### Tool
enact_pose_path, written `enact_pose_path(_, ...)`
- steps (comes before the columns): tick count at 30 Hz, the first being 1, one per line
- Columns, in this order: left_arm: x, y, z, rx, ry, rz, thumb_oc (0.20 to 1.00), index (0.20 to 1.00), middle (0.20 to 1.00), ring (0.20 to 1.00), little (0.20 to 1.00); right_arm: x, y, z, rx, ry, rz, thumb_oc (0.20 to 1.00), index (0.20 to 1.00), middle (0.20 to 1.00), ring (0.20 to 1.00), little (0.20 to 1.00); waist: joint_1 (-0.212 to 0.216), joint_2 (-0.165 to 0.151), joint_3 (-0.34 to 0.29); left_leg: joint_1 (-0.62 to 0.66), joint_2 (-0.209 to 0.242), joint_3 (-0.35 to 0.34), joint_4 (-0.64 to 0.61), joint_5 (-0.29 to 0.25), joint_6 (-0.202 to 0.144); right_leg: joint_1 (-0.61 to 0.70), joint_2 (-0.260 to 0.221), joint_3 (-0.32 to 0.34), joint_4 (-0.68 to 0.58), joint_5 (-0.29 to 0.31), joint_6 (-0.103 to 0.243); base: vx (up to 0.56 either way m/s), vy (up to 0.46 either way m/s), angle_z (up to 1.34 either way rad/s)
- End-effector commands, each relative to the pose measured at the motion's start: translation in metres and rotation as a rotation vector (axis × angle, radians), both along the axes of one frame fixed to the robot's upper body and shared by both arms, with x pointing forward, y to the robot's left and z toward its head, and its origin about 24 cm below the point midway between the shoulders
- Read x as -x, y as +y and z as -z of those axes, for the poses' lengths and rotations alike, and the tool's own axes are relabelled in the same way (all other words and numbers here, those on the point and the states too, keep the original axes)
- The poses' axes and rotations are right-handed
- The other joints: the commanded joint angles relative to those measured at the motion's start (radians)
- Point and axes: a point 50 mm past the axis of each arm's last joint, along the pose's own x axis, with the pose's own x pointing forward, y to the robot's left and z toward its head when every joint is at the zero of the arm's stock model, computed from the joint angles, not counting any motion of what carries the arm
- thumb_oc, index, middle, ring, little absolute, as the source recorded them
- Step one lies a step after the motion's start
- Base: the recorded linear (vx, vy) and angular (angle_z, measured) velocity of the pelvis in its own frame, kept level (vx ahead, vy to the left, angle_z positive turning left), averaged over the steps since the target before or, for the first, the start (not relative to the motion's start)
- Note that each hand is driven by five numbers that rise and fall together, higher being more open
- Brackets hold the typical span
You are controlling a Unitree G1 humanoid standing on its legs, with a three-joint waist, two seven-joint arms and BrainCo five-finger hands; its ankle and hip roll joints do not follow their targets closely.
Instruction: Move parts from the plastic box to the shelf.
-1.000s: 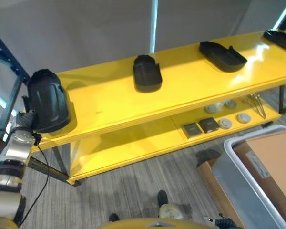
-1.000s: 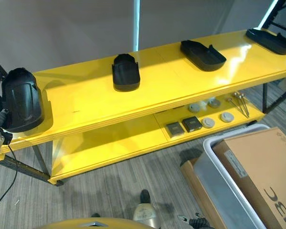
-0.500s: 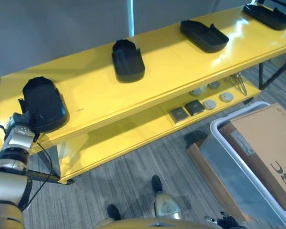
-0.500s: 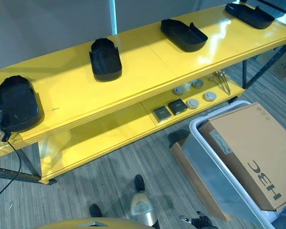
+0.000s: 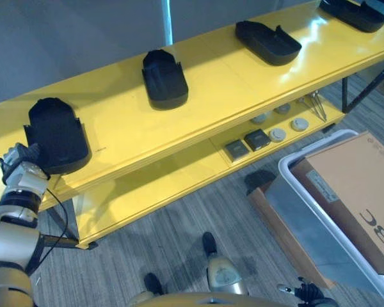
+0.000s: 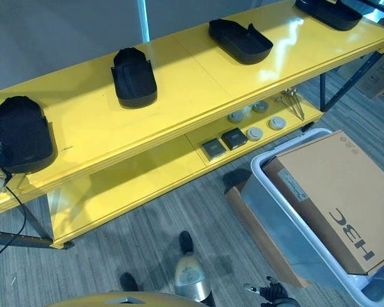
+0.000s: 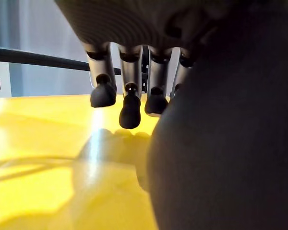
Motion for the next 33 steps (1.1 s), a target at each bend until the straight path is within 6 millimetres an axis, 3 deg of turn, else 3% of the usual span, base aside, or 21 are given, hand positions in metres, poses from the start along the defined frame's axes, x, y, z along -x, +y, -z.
enact_pose_path(1,0.004,0.030,-0.057,-0.202,-0.080,-0.098,0.200,0.200,0.200,0.200,0.200,0.002,-0.014,-0.006,0.047,0.011,-0.032,1.000,1.000,1.000,1.000,1.000,-0.007,-0.015,-0.017,-0.106,0.066,-0.081,0.138,-0.044,0.010,0.035,-0.049,0.045,0.090,-0.137,0.063,0.00,0.000,0.00)
enact_pose_path(9,0.010,0.039,-0.067,-0.251,-0.082,-0.128,0.200,0.200,0.200,0.200,0.200,-0.001,-0.015,-0.008,0.054,0.016,-0.050,1.000,1.000,1.000,1.000,1.000,-0.006,-0.014,-0.015,-0.107,0.069,-0.079,0.136,-0.041,0.007,0.037,-0.048,0.046,0.084,-0.135,0.063,0.00,0.000,0.00)
enact_pose_path(10,0.011,0.040,-0.068,-0.244,-0.092,-0.141,0.272,0.272,0.272,0.272,0.272,0.002,-0.016,-0.008,0.063,0.023,-0.054,1.000,1.000,1.000,1.000,1.000,-0.006,-0.014,-0.014,-0.107,0.071,-0.078,0.137,-0.041,0.007,0.038,-0.049,0.046,0.084,-0.135,0.063,0.00,0.000,0.00)
enact_pose_path(11,0.011,0.041,-0.069,-0.230,-0.108,-0.153,1.000,1.000,1.000,1.000,1.000,0.002,-0.017,-0.008,0.063,0.024,-0.054,1.000,1.000,1.000,1.000,1.000,-0.006,-0.016,-0.012,-0.108,0.071,-0.079,0.138,-0.041,0.006,0.037,-0.048,0.047,0.082,-0.134,0.063,0.00,0.000,0.00)
enact_pose_path(25,0.006,0.038,-0.082,-0.203,-0.246,-0.148,1.000,1.000,1.000,1.000,1.000,-0.002,-0.014,-0.008,0.057,0.009,-0.091,1.000,1.000,1.000,1.000,1.000,0.005,-0.016,-0.023,-0.097,0.068,-0.091,0.131,-0.040,0.005,0.055,-0.049,0.037,0.078,-0.137,0.060,0.00,0.001,0.00)
enact_pose_path(30,-0.002,0.028,-0.111,-0.235,-0.471,-0.090,1.000,1.000,1.000,1.000,1.000,0.003,-0.008,-0.003,0.053,0.029,-0.097,1.000,1.000,1.000,1.000,1.000,0.022,-0.010,-0.043,-0.077,0.064,-0.102,0.117,-0.040,0.008,0.078,-0.053,0.024,0.076,-0.140,0.059,0.01,-0.009,0.03)
enact_pose_path(31,-0.006,0.017,-0.123,-0.250,-0.588,-0.040,1.000,1.000,1.000,1.000,1.000,0.006,-0.004,-0.001,0.043,0.037,-0.095,1.000,1.000,1.000,1.000,1.000,0.036,-0.009,-0.049,-0.070,0.062,-0.111,0.110,-0.040,0.010,0.088,-0.056,0.017,0.073,-0.140,0.060,0.02,-0.020,0.07)
enact_pose_path(33,-0.007,0.009,-0.131,-0.262,-0.655,0.015,1.000,1.000,1.000,1.000,1.000,0.007,0.000,0.001,0.035,0.044,-0.096,1.000,1.000,1.000,1.000,1.000,0.048,-0.007,-0.053,-0.065,0.060,-0.119,0.103,-0.039,0.011,0.095,-0.058,0.010,0.071,-0.140,0.061,0.03,-0.020,0.10)
